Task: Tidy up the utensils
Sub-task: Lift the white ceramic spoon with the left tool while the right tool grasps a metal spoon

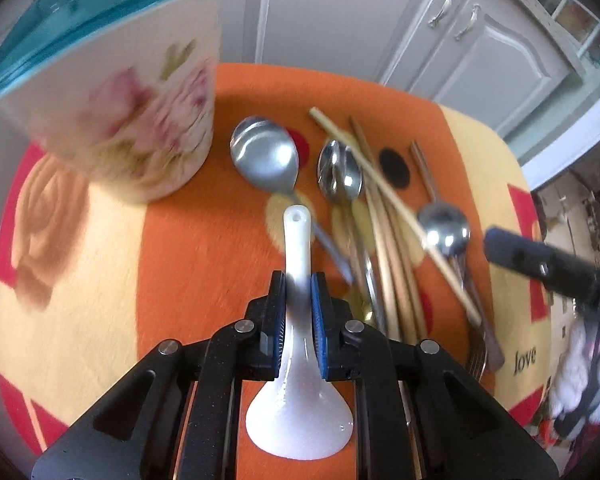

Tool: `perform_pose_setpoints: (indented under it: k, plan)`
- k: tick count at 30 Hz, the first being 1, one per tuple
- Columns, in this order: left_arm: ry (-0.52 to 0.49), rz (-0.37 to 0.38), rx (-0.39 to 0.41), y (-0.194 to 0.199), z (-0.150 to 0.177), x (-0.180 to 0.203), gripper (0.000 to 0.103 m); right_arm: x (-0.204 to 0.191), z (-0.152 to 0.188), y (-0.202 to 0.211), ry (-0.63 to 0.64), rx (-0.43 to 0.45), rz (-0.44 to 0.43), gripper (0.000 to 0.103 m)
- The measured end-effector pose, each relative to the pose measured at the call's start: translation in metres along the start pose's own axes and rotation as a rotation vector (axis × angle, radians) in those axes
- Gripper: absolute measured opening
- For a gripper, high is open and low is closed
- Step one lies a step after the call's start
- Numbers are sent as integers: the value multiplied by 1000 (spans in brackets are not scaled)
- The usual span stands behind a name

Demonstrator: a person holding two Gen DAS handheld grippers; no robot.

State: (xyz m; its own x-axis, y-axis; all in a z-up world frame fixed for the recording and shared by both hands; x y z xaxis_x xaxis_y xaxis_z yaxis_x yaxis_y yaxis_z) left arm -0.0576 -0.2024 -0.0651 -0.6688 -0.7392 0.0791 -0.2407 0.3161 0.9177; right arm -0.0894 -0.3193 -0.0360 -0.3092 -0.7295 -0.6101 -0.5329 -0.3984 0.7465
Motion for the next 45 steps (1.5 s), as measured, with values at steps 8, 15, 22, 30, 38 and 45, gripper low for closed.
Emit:
perform_pose_setpoints:
  k: [8, 15, 22, 30, 38, 45]
  plan:
    - [-12, 0, -15, 6, 10, -11, 11, 0, -14, -30, -31, -52, -8, 31]
    - [0, -26, -12, 1, -9, -22, 13, -6, -16, -26, 51, -55, 1, 11]
    - [-28, -68, -1, -3, -20, -21, 26, 5, -11, 4, -42, -14, -84, 6]
    - [-63, -78, -3, -13, -34, -10, 28, 37, -4, 5, -119, -57, -48, 6]
    - [-58, -51, 0, -13, -36, -16, 18, 30, 6, 1, 46, -83, 71, 38]
    - [-67, -47, 7, -9, -29, -20, 12, 26, 7, -11, 140, -71, 117, 19]
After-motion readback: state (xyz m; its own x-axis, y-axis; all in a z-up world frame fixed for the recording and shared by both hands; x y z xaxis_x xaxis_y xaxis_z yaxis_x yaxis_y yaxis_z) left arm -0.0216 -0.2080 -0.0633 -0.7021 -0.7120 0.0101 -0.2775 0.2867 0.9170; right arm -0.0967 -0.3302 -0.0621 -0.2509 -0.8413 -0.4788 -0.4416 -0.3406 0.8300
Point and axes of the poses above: each gripper's, at about its wrist camera, not at the fingertips, and y roughly against the way its jaws point, x to its right, z to its underside, the point moved 10 cm from there along -y, roughly the way its jaws point, and after that the axes turned 14 degrees about -y, right-handed, at the moved point
